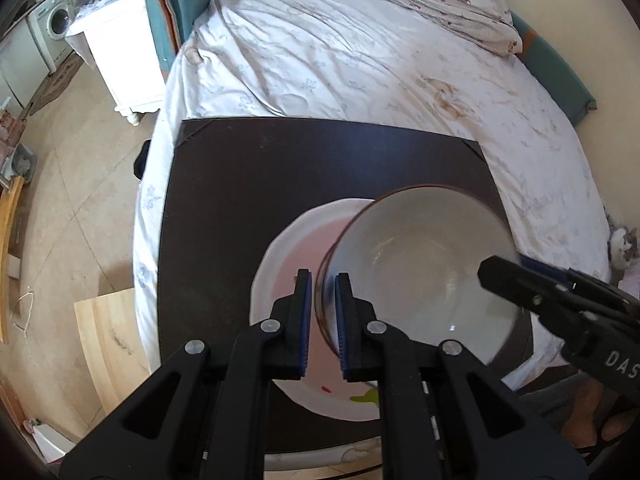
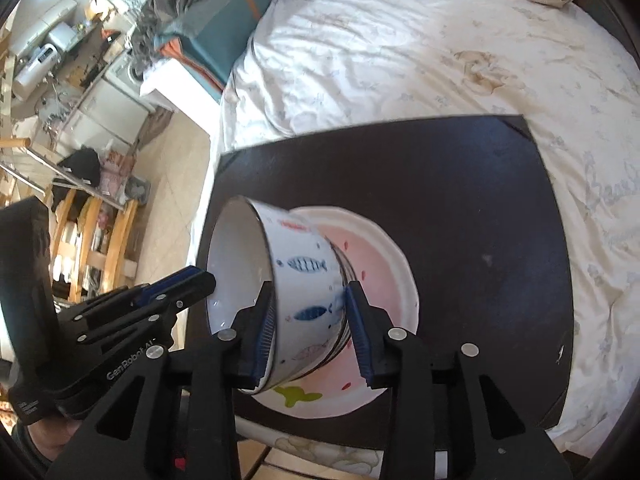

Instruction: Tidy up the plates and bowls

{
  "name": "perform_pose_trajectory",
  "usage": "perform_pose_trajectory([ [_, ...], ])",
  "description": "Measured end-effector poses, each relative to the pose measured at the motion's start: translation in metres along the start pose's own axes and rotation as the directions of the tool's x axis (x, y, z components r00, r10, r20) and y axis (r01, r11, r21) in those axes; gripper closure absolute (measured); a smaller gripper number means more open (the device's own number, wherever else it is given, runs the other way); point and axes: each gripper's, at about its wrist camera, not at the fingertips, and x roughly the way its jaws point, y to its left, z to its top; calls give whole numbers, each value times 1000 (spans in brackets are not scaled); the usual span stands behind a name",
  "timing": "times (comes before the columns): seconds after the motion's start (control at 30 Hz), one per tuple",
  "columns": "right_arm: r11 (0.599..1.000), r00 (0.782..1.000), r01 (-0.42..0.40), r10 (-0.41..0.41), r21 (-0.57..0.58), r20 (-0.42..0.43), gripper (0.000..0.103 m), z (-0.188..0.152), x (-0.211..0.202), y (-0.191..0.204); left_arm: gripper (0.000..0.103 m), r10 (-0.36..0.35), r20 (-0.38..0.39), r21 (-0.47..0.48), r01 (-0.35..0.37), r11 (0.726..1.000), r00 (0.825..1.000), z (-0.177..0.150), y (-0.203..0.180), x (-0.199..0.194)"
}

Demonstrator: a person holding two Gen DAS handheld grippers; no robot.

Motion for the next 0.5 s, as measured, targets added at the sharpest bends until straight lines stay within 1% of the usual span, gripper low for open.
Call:
perform_pose_trajectory([
  [0.03, 1000, 1000, -5, 5, -5, 7, 73, 0, -2, 0, 94, -6, -2, -1, 6, 1000, 1000, 0, -1, 1],
  [0.07, 1000, 1000, -5, 6, 4, -5, 83, 0, -1, -3, 94, -5, 4, -2, 5, 1000, 1000, 0, -2, 1],
  [0.13, 999, 1000, -16, 17, 50, -13, 93, 1, 2, -13, 94, 1, 16, 6, -1, 1000, 1000, 2, -5, -1],
  [0.2, 991, 997, -70, 75, 117, -36, 92, 2, 4, -24, 94, -8, 22, -3, 8, 1000, 1000, 4, -4, -2],
  [0.3, 966, 986, -138, 155, 220, -62, 92, 0, 9, -40, 94, -48, 41, -52, 50, 997, 998, 7, 2, -9],
  [0.37, 950, 978, -168, 194, 263, -74, 92, 0, 11, -46, 94, -38, 36, -37, 40, 999, 999, 9, 0, -8],
  [0.43, 953, 979, -161, 187, 257, -79, 92, 0, 11, -45, 94, -20, 25, -16, 21, 1000, 999, 9, -3, -3],
  [0.5, 966, 985, -136, 156, 219, -77, 92, 1, 10, -39, 94, -20, 24, -28, 20, 999, 1000, 9, -4, 0],
])
